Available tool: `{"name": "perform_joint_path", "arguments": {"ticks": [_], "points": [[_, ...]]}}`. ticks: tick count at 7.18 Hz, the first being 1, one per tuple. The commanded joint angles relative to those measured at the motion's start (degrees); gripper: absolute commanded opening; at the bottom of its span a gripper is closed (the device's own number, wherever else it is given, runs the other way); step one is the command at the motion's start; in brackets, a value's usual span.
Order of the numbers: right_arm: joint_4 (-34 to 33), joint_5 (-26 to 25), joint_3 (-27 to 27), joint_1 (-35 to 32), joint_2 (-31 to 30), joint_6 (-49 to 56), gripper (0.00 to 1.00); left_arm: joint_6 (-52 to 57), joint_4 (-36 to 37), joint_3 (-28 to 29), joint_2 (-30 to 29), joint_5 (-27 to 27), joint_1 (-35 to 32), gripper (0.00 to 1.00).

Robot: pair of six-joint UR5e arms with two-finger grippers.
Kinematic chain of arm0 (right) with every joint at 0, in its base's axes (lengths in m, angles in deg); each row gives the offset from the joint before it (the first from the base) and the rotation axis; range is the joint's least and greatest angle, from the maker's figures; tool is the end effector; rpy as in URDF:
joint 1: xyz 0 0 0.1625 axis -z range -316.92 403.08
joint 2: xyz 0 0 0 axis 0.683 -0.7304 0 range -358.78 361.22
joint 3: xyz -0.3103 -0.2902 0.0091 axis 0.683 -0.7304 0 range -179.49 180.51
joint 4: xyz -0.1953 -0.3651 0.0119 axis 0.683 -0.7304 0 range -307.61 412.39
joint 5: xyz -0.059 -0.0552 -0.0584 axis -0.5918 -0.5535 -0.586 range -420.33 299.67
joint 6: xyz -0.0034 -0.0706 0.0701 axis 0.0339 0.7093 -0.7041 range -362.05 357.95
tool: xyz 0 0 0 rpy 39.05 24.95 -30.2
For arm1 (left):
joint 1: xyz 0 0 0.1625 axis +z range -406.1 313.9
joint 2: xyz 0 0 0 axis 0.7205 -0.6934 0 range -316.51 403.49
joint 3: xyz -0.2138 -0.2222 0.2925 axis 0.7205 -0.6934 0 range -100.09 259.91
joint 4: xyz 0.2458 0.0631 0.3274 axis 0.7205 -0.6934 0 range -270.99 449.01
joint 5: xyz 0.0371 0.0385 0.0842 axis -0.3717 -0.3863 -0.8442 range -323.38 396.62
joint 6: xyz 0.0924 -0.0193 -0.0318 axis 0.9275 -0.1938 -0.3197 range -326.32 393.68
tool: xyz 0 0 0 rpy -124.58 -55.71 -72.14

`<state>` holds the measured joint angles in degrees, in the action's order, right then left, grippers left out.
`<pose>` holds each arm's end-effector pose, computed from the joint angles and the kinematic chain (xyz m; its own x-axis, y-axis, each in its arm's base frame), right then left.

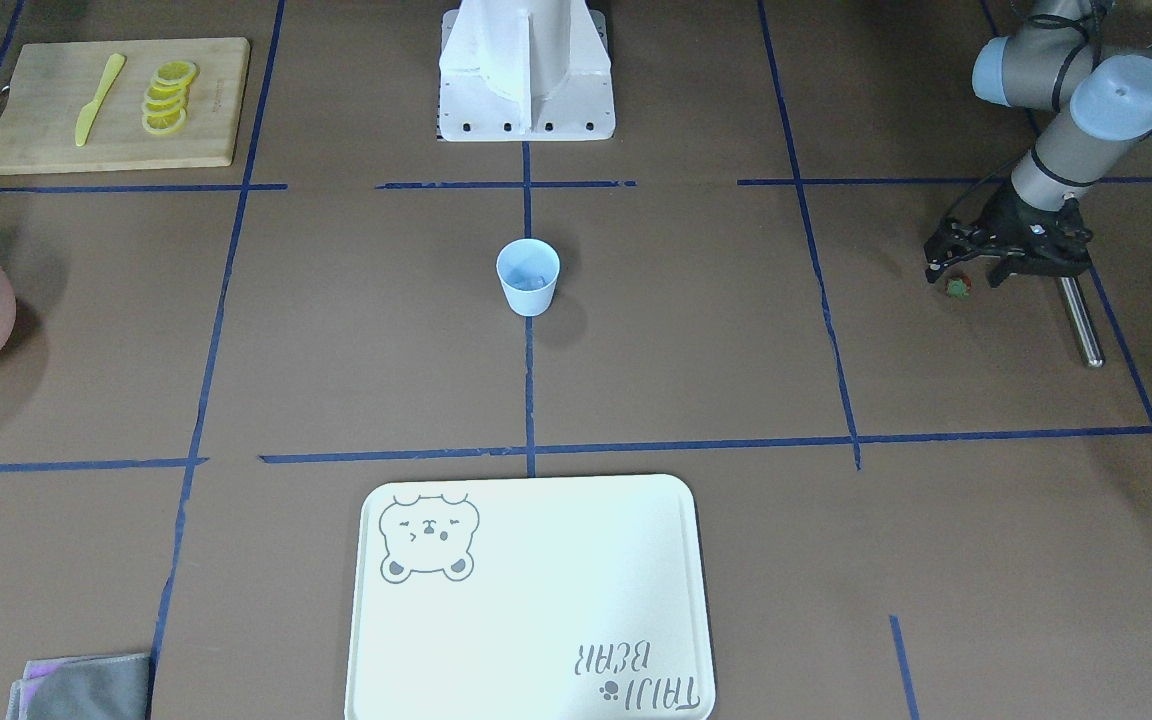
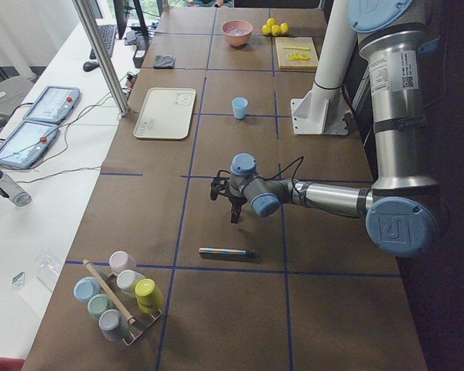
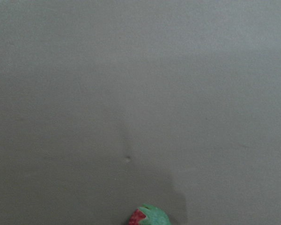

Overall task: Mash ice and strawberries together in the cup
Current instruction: 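Carry the strawberry with the left gripper over the light-blue cup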

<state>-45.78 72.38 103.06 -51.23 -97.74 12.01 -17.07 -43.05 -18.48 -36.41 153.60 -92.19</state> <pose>0.0971 -0.4126 0.6386 0.7250 -0.1355 0.6753 0.1044 0.9907 0.0868 0.2492 -0.3861 0.5956 0.6866 0.0999 -0.7202 0.0049 0.9899 0.1419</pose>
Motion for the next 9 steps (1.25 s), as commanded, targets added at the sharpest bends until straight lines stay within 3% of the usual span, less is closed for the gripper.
{"name": "perform_joint_path", "arguments": {"ticks": [1,2,4,5,7,9], "points": [[0.00,-0.09,-0.07,0.00,0.00,0.00,0.99,0.03,0.14,0.40,0.01,0.09,0.13,0.76],[0.00,-0.09,-0.07,0.00,0.00,0.00,0.99,0.03,0.23,0.40,0.01,0.09,0.13,0.63],[0.00,-0.09,0.02,0.00,0.00,0.00,0.99,0.20,0.32,0.40,0.01,0.09,0.13,0.11],[0.00,-0.09,0.02,-0.09,0.00,-0.09,0.99,0.29,0.32,0.31,0.01,0.17,0.13,0.00],[0.00,-0.09,0.02,0.00,0.00,-0.09,0.99,0.29,0.75,-1.96,-0.52,0.35,0.04,0.00],[0.00,0.00,0.11,-0.09,0.00,-0.09,0.99,0.29,12.46,-9.83,-3.05,0.62,-0.31,0.00]]}}
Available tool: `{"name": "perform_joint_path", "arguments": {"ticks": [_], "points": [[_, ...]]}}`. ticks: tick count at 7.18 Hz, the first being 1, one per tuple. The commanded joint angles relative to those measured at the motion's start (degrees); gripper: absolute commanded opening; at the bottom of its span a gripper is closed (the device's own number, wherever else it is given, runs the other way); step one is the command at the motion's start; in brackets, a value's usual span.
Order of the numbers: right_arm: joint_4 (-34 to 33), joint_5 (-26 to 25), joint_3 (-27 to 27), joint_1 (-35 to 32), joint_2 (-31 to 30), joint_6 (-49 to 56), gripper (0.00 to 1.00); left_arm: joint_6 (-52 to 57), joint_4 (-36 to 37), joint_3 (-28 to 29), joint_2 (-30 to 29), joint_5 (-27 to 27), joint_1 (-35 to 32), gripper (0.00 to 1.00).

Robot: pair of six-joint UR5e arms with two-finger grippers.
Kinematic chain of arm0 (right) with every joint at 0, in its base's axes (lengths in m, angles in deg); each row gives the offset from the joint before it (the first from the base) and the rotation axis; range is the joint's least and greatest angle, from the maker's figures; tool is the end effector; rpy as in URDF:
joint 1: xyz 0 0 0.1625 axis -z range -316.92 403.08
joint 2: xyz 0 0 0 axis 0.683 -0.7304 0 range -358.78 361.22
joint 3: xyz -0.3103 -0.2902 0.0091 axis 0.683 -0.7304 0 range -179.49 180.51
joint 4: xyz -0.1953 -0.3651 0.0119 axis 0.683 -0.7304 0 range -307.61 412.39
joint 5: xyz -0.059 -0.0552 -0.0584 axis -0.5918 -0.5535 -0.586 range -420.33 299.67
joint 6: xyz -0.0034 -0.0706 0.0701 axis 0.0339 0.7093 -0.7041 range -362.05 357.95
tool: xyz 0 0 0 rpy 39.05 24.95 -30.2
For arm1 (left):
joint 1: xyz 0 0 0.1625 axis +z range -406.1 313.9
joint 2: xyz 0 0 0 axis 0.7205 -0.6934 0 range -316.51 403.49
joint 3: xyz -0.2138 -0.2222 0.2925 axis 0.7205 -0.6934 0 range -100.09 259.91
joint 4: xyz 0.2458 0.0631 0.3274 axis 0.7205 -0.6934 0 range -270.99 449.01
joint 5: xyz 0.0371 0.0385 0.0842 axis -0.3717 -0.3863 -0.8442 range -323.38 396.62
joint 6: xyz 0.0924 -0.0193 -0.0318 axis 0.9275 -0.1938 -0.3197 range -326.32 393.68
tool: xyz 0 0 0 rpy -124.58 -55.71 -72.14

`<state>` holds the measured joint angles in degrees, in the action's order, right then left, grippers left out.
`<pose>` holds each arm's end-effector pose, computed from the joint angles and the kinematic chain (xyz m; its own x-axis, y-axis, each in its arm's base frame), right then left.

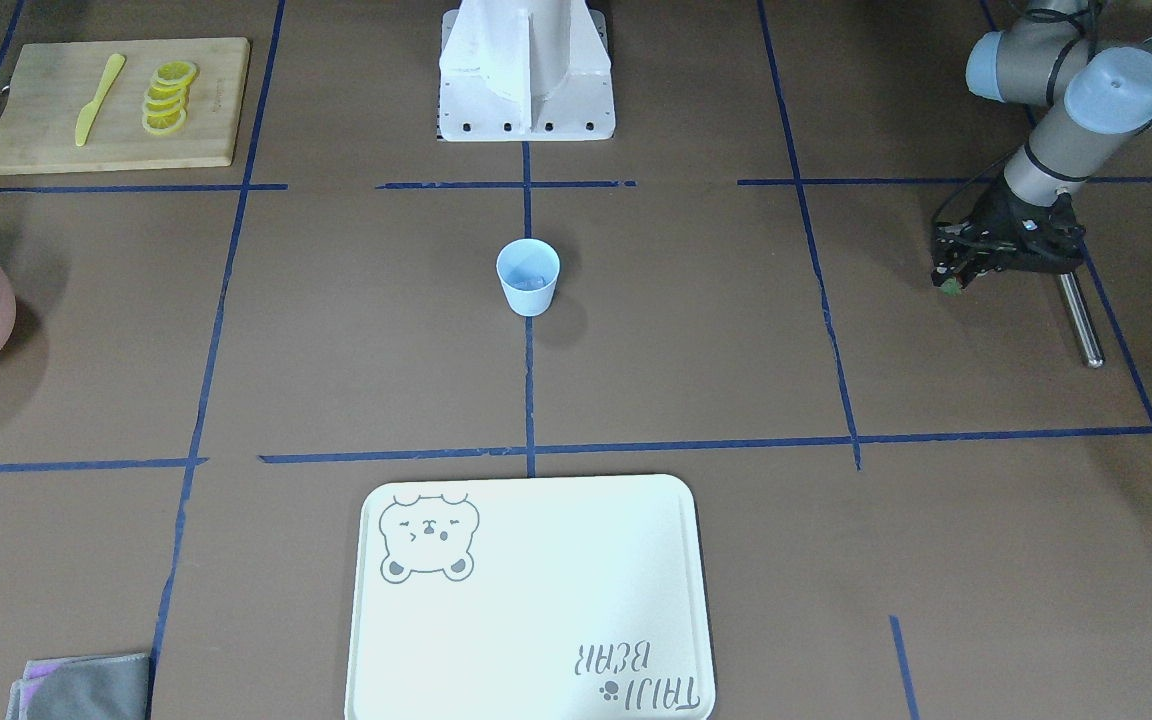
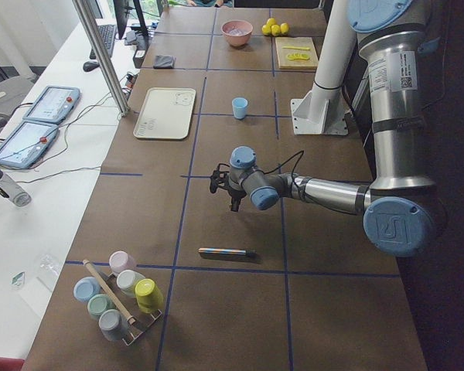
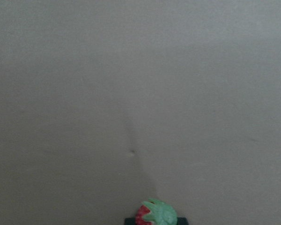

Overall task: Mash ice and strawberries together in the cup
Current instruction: 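Carry the strawberry with the left gripper over the light-blue cup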

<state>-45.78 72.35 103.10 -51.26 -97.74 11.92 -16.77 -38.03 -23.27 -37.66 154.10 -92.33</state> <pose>0.0973 -0.4126 0.6383 0.7256 -0.1341 0.6749 0.1028 0.9910 0.0863 0.2543 -0.3919 0.5532 0.6738 0.1133 -0.7301 0.0007 0.9881 0.1539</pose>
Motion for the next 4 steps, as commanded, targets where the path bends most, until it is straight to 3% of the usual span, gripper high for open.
{"name": "perform_joint_path", "arguments": {"ticks": [1,3,4], "points": [[0.00,0.03,0.15,0.03,0.00,-0.09,0.99,-0.09,14.47,-9.10,-5.13,0.02,-0.17,0.00],[0.00,0.03,0.41,0.03,0.00,-0.18,0.99,-1.40,27.93,-10.98,-17.31,-0.15,0.18,0.00],[0.00,0.03,0.41,0.03,0.00,-0.35,0.99,-6.97,33.65,-10.90,-23.99,-0.24,2.36,0.00]]}}
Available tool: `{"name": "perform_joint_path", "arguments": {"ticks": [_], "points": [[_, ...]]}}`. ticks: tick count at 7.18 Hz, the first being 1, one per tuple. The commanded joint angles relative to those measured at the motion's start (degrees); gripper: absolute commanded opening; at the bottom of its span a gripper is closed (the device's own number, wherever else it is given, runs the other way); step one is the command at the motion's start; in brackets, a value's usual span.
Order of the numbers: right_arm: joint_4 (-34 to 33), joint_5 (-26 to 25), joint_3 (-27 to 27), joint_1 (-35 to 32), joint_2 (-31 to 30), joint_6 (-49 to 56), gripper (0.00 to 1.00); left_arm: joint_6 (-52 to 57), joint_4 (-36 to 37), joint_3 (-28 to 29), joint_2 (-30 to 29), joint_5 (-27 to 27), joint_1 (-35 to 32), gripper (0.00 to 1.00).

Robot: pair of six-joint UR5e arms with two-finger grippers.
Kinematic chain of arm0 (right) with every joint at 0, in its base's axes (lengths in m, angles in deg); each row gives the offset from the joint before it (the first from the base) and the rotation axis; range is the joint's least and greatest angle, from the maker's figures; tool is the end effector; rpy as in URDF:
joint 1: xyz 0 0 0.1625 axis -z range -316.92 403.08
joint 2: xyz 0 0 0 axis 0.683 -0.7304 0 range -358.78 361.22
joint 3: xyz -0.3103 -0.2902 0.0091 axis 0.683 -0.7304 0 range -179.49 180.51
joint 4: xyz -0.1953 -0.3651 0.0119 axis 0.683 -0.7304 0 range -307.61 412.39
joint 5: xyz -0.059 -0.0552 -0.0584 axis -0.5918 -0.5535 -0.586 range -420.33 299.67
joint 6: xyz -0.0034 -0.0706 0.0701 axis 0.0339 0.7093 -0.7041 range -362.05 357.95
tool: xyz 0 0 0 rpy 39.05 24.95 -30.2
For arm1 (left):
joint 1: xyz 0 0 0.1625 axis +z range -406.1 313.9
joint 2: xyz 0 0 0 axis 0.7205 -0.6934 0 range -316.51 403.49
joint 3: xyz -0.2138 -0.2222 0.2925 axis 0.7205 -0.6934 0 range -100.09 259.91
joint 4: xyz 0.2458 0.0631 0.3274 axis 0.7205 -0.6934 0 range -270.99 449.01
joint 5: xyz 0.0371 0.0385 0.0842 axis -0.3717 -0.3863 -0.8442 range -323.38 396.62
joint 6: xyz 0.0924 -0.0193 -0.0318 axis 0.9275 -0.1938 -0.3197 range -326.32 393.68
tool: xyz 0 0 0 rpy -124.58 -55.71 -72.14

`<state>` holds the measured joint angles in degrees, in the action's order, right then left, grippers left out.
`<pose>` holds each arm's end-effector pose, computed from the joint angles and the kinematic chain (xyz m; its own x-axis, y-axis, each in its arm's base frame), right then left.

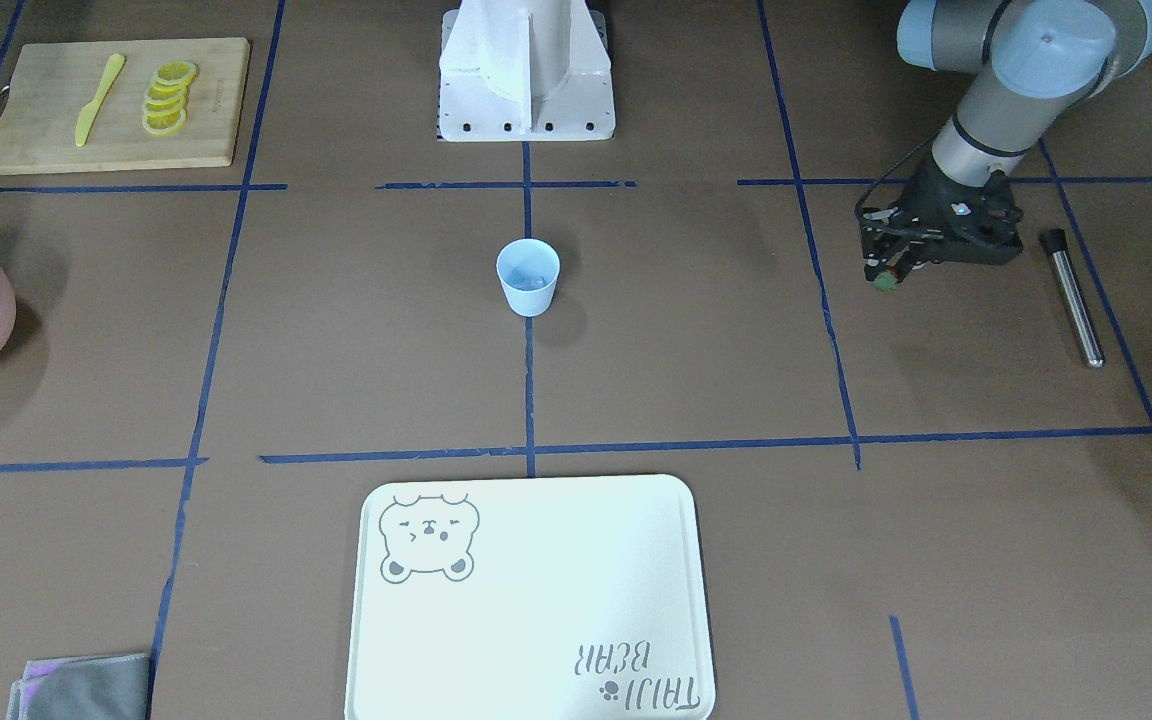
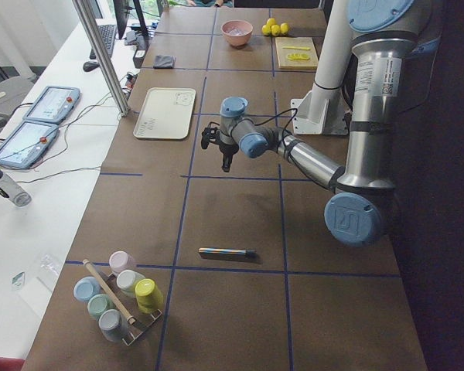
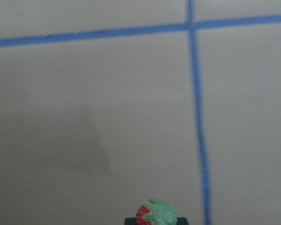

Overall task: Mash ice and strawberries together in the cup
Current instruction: 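Carry the strawberry with the left gripper over the light-blue cup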

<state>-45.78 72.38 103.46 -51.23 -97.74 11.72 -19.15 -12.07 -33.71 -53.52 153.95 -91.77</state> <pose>0.0971 -0.4130 0.6353 0.7259 -0.1352 0.6744 0.1008 0.9908 0.0902 0.3025 -0.4351 0.3842 0.6706 0.0817 -0.7373 0.0210 0.9914 0.1289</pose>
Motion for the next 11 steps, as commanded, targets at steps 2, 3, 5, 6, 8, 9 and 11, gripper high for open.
{"name": "perform_joint_path", "arguments": {"ticks": [2,3,5,6,8,9,11], "points": [[0.00,0.00,-0.03,0.00,0.00,-0.59,0.99,-14.10,19.91,0.15,-21.58,-0.70,9.61,0.00],[-0.09,0.00,-0.03,0.00,0.00,-0.59,0.99,-16.93,20.48,0.59,-25.03,-3.75,11.81,0.00],[0.00,-0.09,-0.03,0.00,0.00,-0.59,0.99,-21.26,20.40,7.23,-32.41,-4.49,13.68,0.00],[0.00,-0.09,-0.03,0.00,0.00,-0.50,0.99,-23.18,19.79,10.40,-34.89,-5.97,14.73,0.00],[0.00,-0.09,-0.03,0.00,0.00,-0.59,0.99,-25.73,19.44,14.72,-39.45,-7.65,16.93,0.00],[0.00,-0.18,-0.03,0.00,0.00,-0.50,0.99,-26.79,19.43,16.74,-41.13,-7.65,17.80,0.00],[0.00,-0.26,-0.03,0.00,0.00,-0.50,0.99,-27.15,18.74,17.46,-41.06,-7.65,18.78,0.00]]}}
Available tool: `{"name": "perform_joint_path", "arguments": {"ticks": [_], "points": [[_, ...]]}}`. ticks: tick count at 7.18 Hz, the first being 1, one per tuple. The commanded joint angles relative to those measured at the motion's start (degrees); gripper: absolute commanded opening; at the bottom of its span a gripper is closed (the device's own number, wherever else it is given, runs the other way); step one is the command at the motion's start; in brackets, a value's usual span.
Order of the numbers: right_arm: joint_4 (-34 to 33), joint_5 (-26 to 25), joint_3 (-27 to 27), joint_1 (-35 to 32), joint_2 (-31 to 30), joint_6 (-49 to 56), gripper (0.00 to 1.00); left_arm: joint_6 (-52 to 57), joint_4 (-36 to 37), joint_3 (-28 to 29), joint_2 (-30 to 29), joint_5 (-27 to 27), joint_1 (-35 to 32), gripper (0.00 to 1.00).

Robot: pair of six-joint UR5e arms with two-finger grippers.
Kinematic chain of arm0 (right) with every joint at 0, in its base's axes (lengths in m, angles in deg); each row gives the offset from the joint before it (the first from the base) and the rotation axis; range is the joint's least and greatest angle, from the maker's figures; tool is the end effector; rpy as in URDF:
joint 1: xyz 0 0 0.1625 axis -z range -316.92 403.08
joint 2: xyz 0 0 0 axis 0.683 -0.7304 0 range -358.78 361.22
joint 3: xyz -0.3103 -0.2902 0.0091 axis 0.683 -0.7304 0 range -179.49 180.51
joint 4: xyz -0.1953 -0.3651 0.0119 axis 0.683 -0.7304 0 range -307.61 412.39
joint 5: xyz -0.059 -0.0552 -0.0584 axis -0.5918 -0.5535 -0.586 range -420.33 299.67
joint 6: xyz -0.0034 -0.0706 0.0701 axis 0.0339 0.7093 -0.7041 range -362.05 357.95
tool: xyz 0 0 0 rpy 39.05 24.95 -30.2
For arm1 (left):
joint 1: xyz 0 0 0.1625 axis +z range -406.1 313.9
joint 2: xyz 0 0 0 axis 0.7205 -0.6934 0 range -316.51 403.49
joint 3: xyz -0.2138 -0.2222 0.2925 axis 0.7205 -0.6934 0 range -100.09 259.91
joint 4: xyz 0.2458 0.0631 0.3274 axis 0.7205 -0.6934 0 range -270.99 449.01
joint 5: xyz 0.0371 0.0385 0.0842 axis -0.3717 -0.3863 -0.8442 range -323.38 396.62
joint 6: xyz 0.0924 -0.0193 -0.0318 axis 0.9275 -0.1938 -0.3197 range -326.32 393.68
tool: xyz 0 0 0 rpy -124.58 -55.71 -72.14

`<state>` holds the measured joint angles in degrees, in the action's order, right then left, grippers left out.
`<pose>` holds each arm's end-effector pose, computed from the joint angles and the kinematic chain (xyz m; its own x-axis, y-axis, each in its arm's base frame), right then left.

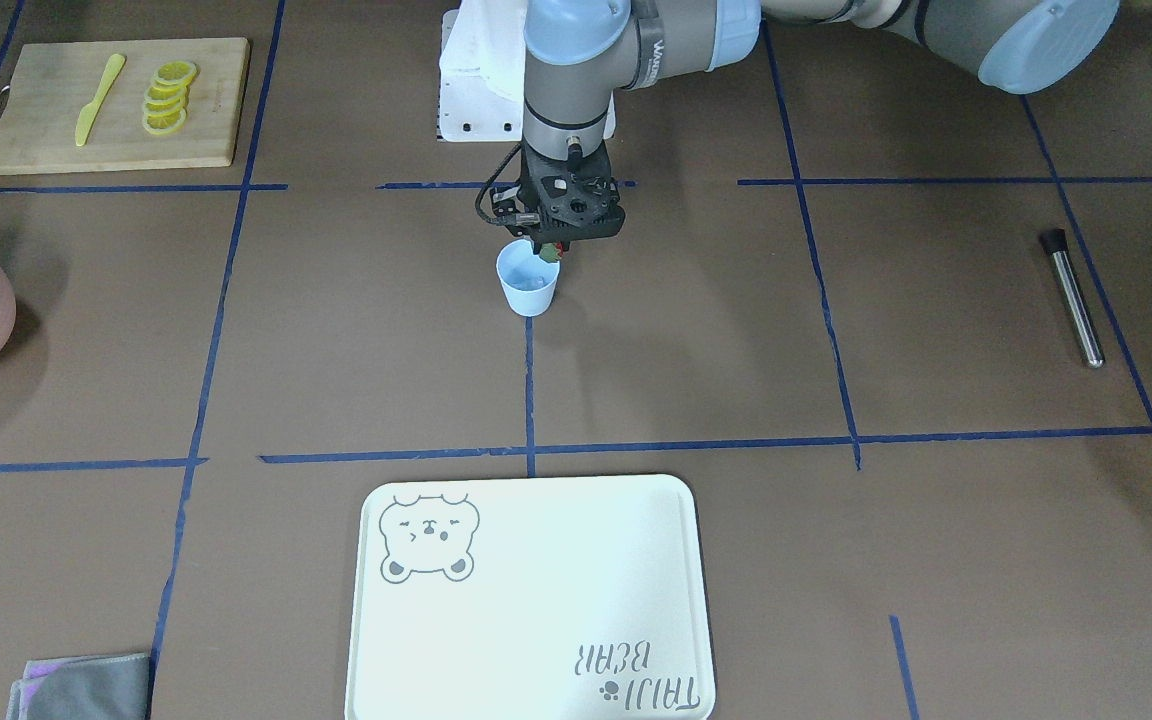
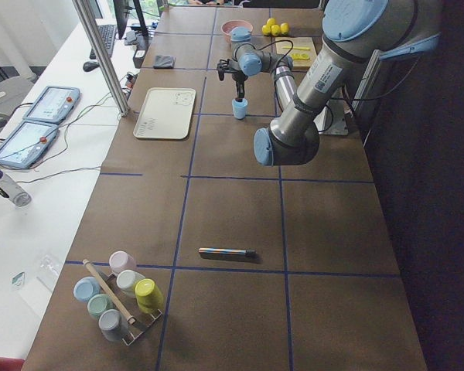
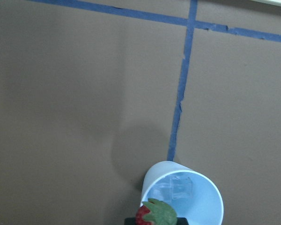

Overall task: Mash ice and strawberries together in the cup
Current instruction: 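Lower the strawberry into the cup and open the left gripper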

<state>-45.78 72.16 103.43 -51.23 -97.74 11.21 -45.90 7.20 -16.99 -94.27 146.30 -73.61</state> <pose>0.0974 -0.4129 0.6358 0.7293 -0.1260 0.6725 0.0949 0.9920 0.0830 0.5554 -0.4018 0.1205 0.6402 -0.1414 -0.7551 0.1042 0.9898 -0.0970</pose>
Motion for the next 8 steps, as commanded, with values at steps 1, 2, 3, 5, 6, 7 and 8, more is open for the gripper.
{"name": "perform_joint_path", "arguments": {"ticks": [1,2,3,5,6,7,8], "points": [[0.00,-0.04,-0.09,0.00,0.00,0.01,0.99,-0.58,-0.72,1.01,-0.31,0.00,0.79,0.05],[0.00,-0.04,-0.09,0.00,0.00,0.10,0.99,-0.84,-0.81,1.01,-0.40,0.00,0.96,0.09],[0.00,-0.04,-0.09,0.00,0.00,0.10,0.99,-0.84,-0.72,1.18,-0.40,0.00,0.97,0.17],[0.00,-0.04,-0.09,0.00,0.00,0.19,0.99,-0.76,-0.81,2.41,-0.57,0.00,0.97,0.24],[0.00,-0.04,-0.09,0.00,0.00,0.27,0.99,-1.10,-2.29,3.03,-0.75,0.00,0.97,0.36],[0.00,-0.04,-0.09,0.00,0.00,0.27,0.99,-4.59,-5.61,5.29,-1.45,0.00,0.97,0.48],[0.00,-0.04,-0.09,0.00,0.00,0.27,0.99,-6.01,-8.34,7.75,-2.24,-0.08,0.97,0.76]]}}
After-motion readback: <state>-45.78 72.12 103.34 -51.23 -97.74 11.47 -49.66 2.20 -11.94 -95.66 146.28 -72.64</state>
